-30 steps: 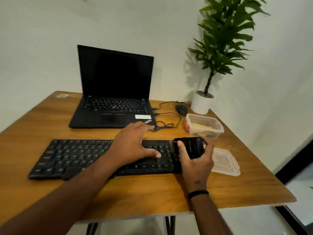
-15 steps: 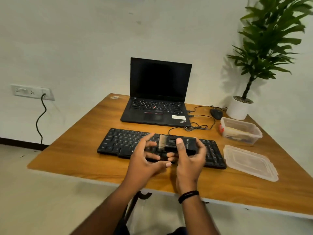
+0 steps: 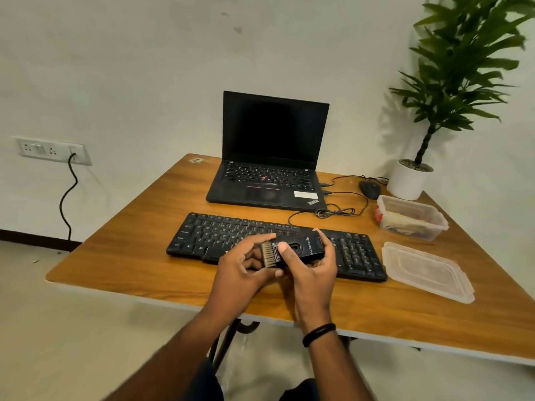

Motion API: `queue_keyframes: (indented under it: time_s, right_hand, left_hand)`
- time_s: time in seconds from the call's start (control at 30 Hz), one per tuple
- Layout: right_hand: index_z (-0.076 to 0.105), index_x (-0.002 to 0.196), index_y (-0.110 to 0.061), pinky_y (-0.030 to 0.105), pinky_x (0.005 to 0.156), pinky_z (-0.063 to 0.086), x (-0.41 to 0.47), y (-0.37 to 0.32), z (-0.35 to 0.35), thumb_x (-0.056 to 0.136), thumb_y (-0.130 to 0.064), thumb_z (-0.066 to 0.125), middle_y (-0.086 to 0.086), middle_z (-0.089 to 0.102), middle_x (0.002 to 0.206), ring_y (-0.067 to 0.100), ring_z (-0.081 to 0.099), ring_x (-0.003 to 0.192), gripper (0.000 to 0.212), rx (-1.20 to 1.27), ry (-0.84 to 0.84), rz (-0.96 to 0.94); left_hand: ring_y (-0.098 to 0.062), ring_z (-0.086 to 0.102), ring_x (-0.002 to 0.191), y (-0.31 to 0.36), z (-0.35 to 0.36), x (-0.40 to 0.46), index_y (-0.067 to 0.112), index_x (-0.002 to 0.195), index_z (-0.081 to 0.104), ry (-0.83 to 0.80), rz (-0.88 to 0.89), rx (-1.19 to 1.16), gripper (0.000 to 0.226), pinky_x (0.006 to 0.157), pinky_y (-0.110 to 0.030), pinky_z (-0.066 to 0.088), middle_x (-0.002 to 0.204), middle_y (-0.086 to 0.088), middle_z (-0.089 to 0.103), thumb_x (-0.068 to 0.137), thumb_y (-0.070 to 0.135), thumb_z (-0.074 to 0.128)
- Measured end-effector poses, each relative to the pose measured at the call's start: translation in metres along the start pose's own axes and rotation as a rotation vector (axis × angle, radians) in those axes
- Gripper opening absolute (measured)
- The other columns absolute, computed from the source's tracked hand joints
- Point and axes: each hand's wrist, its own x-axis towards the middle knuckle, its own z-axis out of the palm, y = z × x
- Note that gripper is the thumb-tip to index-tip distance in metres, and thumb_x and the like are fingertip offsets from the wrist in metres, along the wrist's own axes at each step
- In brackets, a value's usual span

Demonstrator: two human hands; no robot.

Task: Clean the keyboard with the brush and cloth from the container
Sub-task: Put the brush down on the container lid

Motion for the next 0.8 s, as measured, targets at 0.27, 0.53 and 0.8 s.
queue_keyframes:
  time_s: [0.27,0.53,0.8]
  right_hand:
    - [0.051,0.129,-0.018,0.029,0.076,0.059,0.001,0.007,0.000,0.067,-0.010,0.089,0.005,0.069,0.107,0.015,0.071,0.094,0.073,-0.085,0.015,-0.048]
    - [0.052,0.133,-0.010,0.019,0.070,0.056,0.005,0.012,-0.004,0.085,-0.011,0.075,0.013,0.068,0.113,0.005,0.069,0.087,0.053,-0.102,0.046,-0.068]
    - [0.048,0.139,-0.014,0.035,0.085,0.059,0.005,0.017,-0.003,0.091,-0.025,0.068,0.011,0.063,0.125,0.017,0.067,0.105,0.052,-0.128,0.050,-0.044]
  left_hand:
    - [-0.014,0.073,0.091,-0.001,0.000,-0.001,0.029,0.119,0.066,0.037,0.030,0.012,0.061,0.080,-0.029,0.059,0.098,0.004,0.076,0.069,0.001,0.088]
    - [-0.015,0.072,0.081,-0.002,0.001,0.000,0.031,0.120,0.065,0.037,0.003,0.010,0.062,0.074,-0.028,0.060,0.083,0.001,0.073,0.071,0.000,0.086]
    - [-0.015,0.071,0.083,0.000,0.003,-0.002,0.036,0.121,0.062,0.038,0.002,0.056,0.063,0.075,-0.030,0.061,0.085,0.004,0.072,0.072,0.004,0.087]
